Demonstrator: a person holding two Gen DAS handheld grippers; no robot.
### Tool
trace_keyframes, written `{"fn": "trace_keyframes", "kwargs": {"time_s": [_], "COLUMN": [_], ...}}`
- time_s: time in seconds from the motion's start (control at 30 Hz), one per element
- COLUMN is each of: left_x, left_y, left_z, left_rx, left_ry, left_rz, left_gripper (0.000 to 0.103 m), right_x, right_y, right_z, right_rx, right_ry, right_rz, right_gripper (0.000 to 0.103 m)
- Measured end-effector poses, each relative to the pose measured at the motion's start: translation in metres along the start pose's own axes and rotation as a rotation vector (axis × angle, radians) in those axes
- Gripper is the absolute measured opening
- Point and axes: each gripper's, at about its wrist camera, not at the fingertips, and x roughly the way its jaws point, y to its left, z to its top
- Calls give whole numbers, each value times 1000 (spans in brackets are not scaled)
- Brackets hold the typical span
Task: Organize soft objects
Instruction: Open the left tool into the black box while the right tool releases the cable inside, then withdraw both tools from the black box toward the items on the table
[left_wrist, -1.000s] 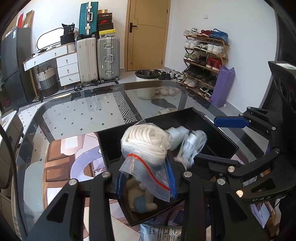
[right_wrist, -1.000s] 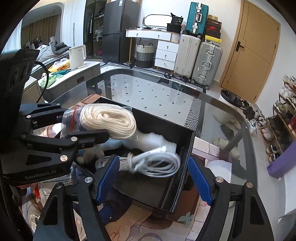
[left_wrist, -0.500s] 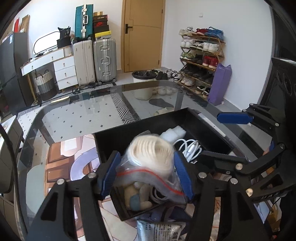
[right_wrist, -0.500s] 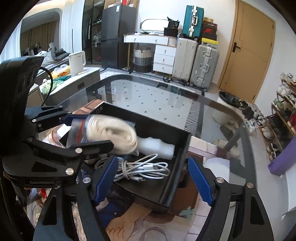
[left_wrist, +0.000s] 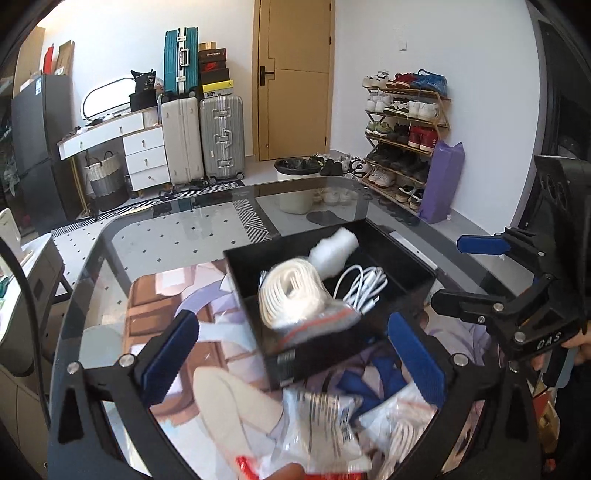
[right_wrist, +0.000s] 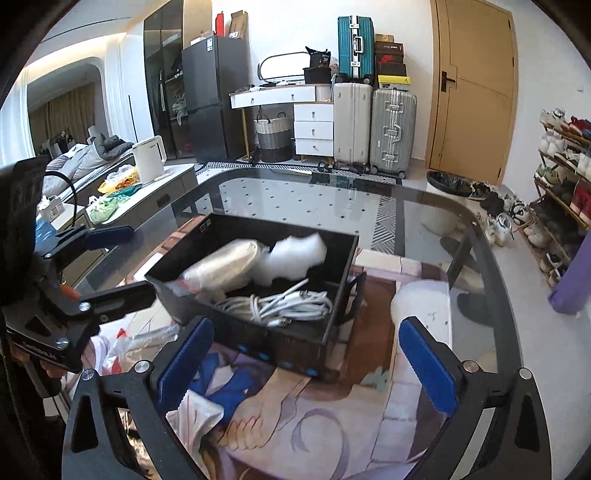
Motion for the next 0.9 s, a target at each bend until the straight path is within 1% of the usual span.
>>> {"fn": "trace_keyframes", "kwargs": {"time_s": [0.17,0.37,0.53,0.7,0.9], "left_x": [-15,-20,-26,-29,-25], "left_y": [0,5,9,12,11], "left_z": [-14,-27,-34,-41,-48], "left_rx": [0,-22,-31,-50,-36], "left_ry": [-3,11,15,24,51], "left_rz": [29,54,60,60,72], "left_gripper": [103,103,103,103,103], "right_x": [-9,-17,-22,-20,-12], "right_y": [7,17,22,23,22], "right_z": [-16,-26,-36,-45,-54], "right_rx": [-6,-20,-23,-24,-41], "right_ry": [11,24,32,60,105], "right_rz": [14,25,40,50,33], "right_gripper": [102,102,102,102,102]}}
